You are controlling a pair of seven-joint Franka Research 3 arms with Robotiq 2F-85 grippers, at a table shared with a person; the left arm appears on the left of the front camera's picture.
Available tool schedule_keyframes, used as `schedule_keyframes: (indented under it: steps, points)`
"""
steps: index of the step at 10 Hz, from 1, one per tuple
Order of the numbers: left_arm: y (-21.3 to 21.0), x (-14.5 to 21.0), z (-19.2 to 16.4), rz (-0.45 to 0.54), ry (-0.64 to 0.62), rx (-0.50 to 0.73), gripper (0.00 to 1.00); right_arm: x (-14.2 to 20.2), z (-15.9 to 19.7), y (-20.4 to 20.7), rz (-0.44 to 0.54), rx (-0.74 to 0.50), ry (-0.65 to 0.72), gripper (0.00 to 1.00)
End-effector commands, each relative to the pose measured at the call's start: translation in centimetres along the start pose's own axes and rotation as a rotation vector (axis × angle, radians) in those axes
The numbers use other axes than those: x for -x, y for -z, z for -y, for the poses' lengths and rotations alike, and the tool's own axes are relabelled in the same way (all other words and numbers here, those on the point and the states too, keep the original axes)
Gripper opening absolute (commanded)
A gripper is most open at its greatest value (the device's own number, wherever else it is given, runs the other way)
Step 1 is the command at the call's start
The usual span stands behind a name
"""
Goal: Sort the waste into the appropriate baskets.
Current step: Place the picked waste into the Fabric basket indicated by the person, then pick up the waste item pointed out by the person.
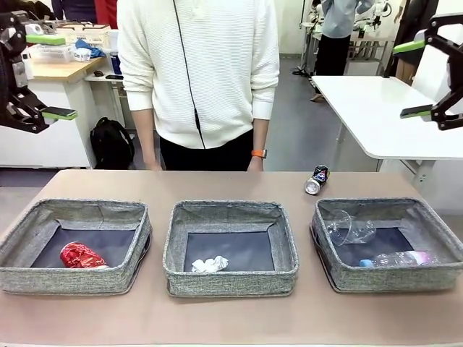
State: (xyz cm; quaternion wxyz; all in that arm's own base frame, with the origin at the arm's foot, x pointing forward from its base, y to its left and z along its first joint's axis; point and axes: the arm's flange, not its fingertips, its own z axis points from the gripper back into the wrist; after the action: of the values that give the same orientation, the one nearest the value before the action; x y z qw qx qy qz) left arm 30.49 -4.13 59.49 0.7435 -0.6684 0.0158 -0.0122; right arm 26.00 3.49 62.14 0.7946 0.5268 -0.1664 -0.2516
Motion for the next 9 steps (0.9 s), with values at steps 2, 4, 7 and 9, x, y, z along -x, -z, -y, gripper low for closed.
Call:
schedule_keyframes:
  steps: [2,4,7,9]
  points:
    - [-0.21,-0.04,0.68,-0.005,-0.013,0.019,1.00,-0.23,-0.18,0.09,-0.013,-0.020,-0.017,1.00]
    - [-0.21,-0.04,0.68,-0.005,-0.013,0.019,1.00,-0.23,-0.18,0.09,-0.013,-0.020,-0.017,1.00]
    - [-0.21,-0.04,0.68,-0.005,-0.013,0.019,1.00,-0.23,-0.18,0.09,-0.013,-0.020,-0.017,1.00]
    - [-0.21,-0.04,0.68,-0.005,-0.013,0.019,1.00,-0.23,-0.18,0.09,-0.013,-0.020,-0.017,1.00]
